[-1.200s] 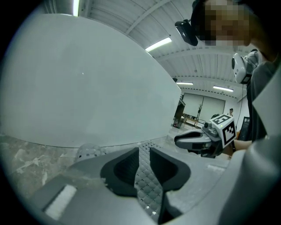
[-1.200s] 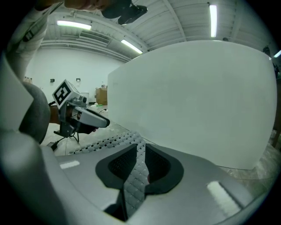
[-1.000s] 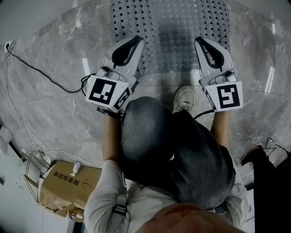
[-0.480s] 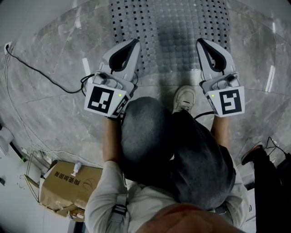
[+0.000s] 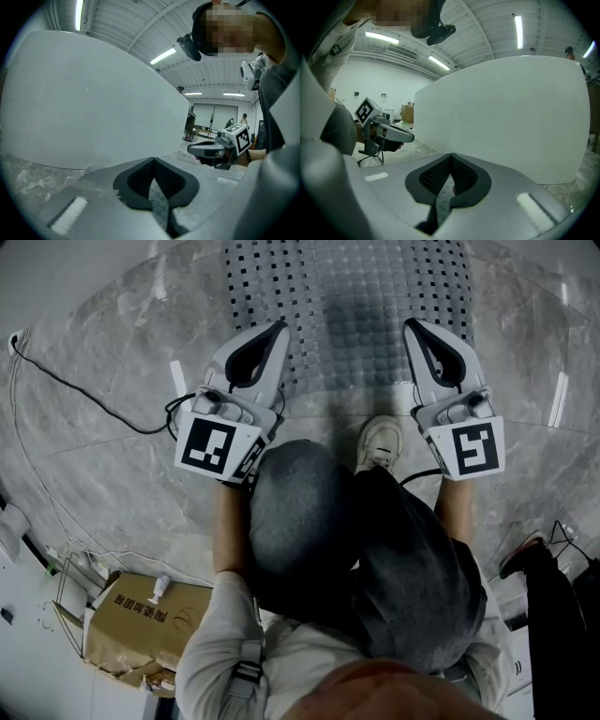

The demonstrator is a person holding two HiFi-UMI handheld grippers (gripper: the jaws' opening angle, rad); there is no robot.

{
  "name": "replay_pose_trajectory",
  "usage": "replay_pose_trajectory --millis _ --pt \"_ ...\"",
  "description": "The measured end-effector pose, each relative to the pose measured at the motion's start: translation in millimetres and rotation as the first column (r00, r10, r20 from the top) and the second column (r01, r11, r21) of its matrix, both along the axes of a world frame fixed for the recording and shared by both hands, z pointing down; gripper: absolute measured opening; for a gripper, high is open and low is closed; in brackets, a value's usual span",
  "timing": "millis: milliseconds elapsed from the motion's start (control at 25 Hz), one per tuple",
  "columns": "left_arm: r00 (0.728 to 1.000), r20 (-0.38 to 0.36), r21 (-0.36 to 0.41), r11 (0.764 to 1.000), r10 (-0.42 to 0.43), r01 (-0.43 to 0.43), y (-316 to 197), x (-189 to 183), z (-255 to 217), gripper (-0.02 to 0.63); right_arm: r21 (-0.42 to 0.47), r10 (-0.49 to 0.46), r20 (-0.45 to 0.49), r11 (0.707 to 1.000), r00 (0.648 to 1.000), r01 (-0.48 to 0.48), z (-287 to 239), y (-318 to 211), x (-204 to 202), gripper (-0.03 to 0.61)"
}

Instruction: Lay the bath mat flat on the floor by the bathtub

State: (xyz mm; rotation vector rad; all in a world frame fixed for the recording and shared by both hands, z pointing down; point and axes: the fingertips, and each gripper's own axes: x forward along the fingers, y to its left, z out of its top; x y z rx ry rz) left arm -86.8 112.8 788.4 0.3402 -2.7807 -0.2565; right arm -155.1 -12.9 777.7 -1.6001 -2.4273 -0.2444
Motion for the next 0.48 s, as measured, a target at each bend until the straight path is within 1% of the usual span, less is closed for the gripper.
replay_pose_trajectory --millis 480 --pt "1.000 -0.003 -0.002 1.000 -0.001 0.001 0.5 -0.4 3.2 0.003 0.016 0.006 -0.015 1.000 1.000 -0.006 8.4 -1.1 -1.3 0.002"
